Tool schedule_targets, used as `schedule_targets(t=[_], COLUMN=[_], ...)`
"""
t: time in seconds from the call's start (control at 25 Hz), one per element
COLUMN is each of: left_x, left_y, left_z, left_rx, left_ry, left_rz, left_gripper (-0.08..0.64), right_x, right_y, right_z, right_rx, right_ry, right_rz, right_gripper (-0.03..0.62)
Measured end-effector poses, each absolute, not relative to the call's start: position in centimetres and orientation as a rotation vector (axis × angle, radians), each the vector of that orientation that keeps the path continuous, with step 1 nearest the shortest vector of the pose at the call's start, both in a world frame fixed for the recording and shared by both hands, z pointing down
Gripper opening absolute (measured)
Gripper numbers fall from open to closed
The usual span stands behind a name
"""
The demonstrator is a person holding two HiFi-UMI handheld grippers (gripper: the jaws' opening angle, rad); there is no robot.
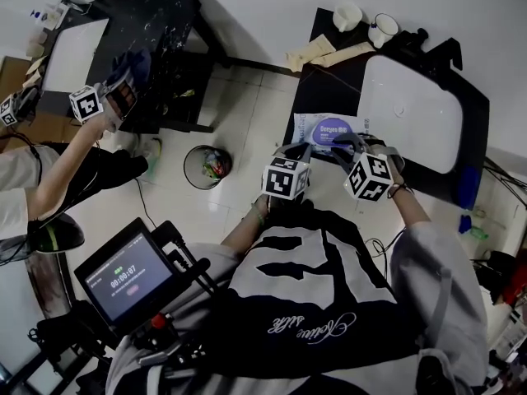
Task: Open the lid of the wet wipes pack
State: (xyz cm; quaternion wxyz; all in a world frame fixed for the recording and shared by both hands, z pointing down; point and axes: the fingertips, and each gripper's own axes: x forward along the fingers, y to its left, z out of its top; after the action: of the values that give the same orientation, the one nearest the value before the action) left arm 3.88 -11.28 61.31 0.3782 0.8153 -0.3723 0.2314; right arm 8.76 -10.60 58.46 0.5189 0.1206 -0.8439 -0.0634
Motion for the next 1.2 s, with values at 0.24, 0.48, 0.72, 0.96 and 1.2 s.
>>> schedule_targets(t=[0.24,0.48,0.72,0.96,1.2], left_x=[3.8,3.7,3.9,3.8,3.7], left_y=[-11.5,-11.5,-11.6,-11.7,-12.0], left_z=[61.5,61.6,61.8,61.7,61.7], left_rx=[2.056,2.076,2.091,2.093,2.096], left_ry=[-0.947,-0.946,-0.946,-0.949,-0.962], left_rz=[0.591,0.612,0.643,0.642,0.638], left_gripper=[-0.002,-0.002,-0.002,-0.002,-0.002], right_x=[8.1,7.8,7.5,7.3,6.9], right_y=[-10.6,-11.0,-12.0,-12.7,-13.6], right_z=[59.9,59.9,59.1,58.6,58.5], right_rx=[0.178,0.219,0.27,0.303,0.315], right_ry=[-1.896,-1.936,-1.975,-2.022,-2.043], right_rz=[-0.432,-0.45,-0.517,-0.471,-0.454], right_gripper=[0.067,0.058,0.041,0.041,0.041])
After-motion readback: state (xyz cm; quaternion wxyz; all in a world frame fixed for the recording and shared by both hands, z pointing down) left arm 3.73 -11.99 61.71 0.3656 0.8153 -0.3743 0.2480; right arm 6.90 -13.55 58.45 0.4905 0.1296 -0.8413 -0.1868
